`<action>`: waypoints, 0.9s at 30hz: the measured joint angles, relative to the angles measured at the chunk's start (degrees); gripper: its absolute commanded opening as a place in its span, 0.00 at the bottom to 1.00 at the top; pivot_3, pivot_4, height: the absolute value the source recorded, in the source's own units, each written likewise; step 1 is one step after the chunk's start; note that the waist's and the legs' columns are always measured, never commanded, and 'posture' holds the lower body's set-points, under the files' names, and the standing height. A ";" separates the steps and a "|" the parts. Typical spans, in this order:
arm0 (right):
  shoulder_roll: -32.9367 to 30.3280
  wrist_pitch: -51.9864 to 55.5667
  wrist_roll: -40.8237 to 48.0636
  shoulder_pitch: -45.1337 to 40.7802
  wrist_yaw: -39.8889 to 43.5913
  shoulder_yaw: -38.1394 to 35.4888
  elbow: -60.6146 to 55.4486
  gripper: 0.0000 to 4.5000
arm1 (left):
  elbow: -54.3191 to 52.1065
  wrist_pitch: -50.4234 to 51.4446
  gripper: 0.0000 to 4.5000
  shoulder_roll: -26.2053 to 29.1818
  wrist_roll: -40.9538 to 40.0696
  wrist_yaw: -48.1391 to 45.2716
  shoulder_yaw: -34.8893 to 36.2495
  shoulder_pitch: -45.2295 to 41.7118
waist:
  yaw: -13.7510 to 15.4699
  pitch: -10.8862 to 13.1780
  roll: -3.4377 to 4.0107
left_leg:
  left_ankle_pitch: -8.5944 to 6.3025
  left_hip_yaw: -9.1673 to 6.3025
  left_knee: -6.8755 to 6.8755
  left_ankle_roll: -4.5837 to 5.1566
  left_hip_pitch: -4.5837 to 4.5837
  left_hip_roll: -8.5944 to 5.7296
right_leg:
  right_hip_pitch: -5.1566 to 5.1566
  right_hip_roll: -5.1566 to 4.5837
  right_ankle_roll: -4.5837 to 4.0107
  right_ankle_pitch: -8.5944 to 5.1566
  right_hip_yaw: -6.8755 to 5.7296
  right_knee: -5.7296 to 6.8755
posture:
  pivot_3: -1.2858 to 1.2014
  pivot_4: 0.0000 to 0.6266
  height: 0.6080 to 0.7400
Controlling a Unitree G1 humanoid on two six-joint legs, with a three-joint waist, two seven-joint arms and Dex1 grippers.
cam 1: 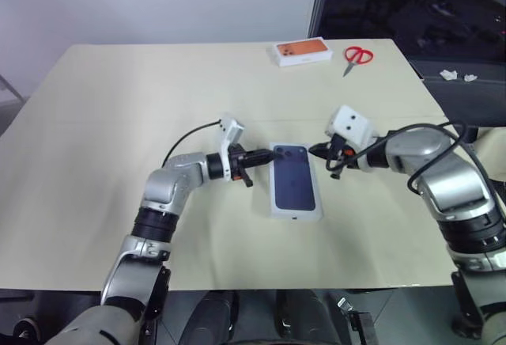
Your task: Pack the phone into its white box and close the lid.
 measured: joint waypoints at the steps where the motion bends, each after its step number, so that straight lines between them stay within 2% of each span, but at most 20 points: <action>1: 1.09 -0.07 -0.03 0.05 -0.51 0.50 0.35 0.01 | 0.86 -0.93 0.00 -0.47 0.36 0.04 -0.65 -0.33 | 0.02 0.00 0.00 | 0.12 0.00 0.01 -0.21 0.00 -0.01 | 0.00 -0.01 0.00 0.00 0.00 0.00 | 0.52 0.24 1.00; 4: 3.09 -0.38 -0.35 1.72 -2.06 2.29 0.54 0.01 | 3.72 -2.96 0.00 -1.32 2.36 0.08 -2.94 -0.03 | 0.06 0.00 0.00 | 0.13 0.00 0.00 -0.22 -0.01 -0.03 | 0.00 -0.02 0.00 0.00 0.00 0.00 | 0.52 0.24 1.00; 7: 2.33 -0.05 -0.98 5.20 -2.10 4.74 0.09 0.01 | 4.28 -4.21 0.00 -0.60 4.37 -0.49 -5.83 1.83 | 0.01 0.00 0.00 | 0.12 0.00 0.00 -0.21 -0.01 -0.03 | 0.00 -0.02 -0.01 0.00 0.01 0.00 | 0.52 0.24 1.00; 11: -5.99 -0.41 -0.24 10.54 2.84 5.97 -7.95 0.01 | 2.03 -6.77 0.00 3.27 5.96 -3.52 -7.90 4.29 | 0.04 -0.10 0.01 | -0.09 -0.02 -0.02 0.15 0.09 -0.01 | 0.13 -0.01 0.00 0.00 -0.01 -0.06 | 0.52 0.24 1.00; 14: -7.67 1.47 1.76 12.67 4.83 5.22 -11.05 0.01 | -0.23 -6.41 0.00 5.29 5.56 -5.36 -7.84 6.21 | -0.07 -0.18 -0.05 | -0.10 -0.03 0.00 0.17 0.15 0.01 | 0.21 -0.01 0.00 0.00 -0.01 -0.06 | 0.52 0.24 1.00; 17: -6.76 3.31 3.47 12.36 4.80 4.55 -11.21 0.01 | -2.45 -6.00 0.00 5.99 4.88 -6.77 -8.02 7.70 | -0.06 -0.17 -0.07 | -0.10 -0.03 0.00 0.17 0.15 0.02 | 0.20 -0.01 0.00 0.00 -0.01 -0.06 | 0.52 0.24 1.00; 21: 0.36 4.02 4.92 7.94 0.18 1.97 -6.14 0.01 | -2.58 -5.38 0.00 5.86 3.89 -5.11 -6.19 7.35 | -0.14 -0.13 -0.08 | -0.07 -0.03 0.01 0.13 0.05 0.03 | 0.04 0.00 0.00 0.00 0.00 0.02 | 0.52 0.24 1.00; 23: 1.59 3.85 5.89 5.23 -1.45 -1.05 -4.45 0.01 | -2.61 -4.88 0.00 7.00 3.17 -4.72 -4.45 6.15 | -0.01 -0.13 -0.08 | -0.07 -0.03 0.00 0.12 0.01 0.02 | -0.01 0.01 -0.01 0.00 0.00 0.03 | 0.52 0.24 1.00; 27: 2.74 1.97 8.77 3.41 -2.85 -7.92 -2.58 0.01 | -4.02 -3.52 0.00 14.49 1.99 -5.98 -0.47 5.76 | -0.05 -0.12 -0.09 | -0.07 -0.03 -0.06 0.12 0.01 0.02 | -0.02 0.02 -0.01 0.00 0.00 -0.04 | 0.52 0.24 1.00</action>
